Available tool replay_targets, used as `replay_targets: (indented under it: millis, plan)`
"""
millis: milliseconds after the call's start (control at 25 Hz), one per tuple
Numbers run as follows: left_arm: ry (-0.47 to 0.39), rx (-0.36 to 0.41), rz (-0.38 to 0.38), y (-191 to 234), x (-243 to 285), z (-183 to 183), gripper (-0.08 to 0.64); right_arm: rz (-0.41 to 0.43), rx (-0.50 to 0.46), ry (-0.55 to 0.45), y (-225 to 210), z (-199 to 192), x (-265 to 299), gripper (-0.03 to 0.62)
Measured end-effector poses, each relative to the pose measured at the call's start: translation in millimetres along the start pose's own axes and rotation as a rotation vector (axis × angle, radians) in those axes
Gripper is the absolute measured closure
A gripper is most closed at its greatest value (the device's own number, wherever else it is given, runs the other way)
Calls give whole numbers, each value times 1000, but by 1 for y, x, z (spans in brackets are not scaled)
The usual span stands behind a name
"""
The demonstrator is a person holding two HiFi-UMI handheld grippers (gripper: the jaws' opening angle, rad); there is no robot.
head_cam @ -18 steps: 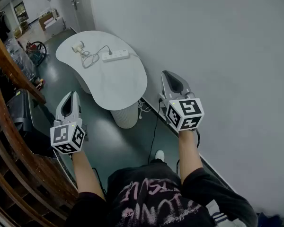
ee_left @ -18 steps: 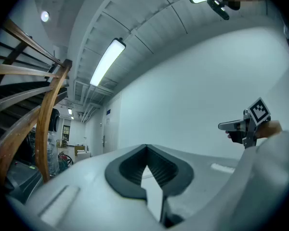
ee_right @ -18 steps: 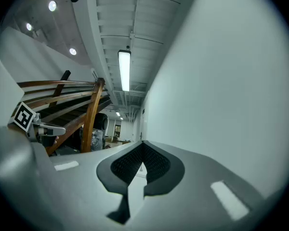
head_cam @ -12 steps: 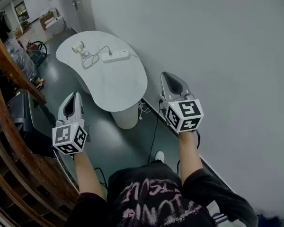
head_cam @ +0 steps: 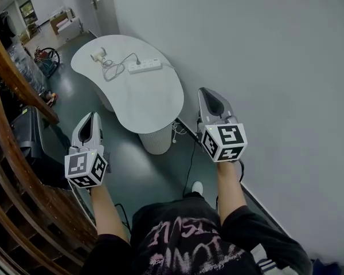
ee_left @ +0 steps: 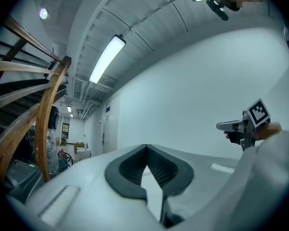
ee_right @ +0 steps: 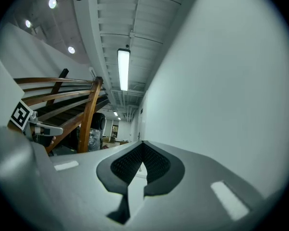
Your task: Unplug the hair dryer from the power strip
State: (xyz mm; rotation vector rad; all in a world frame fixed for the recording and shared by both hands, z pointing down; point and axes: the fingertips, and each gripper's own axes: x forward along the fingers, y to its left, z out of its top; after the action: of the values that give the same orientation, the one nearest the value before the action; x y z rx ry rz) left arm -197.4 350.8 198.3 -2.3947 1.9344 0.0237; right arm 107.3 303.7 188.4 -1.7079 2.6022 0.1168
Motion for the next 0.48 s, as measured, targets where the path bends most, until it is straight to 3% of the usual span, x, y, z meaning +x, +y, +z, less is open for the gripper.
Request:
replay_targets:
  millis: [480]
  plan:
    - [18,-11,-48,13,-2,-18,560,-24,-5,35,25,-20,-8,581]
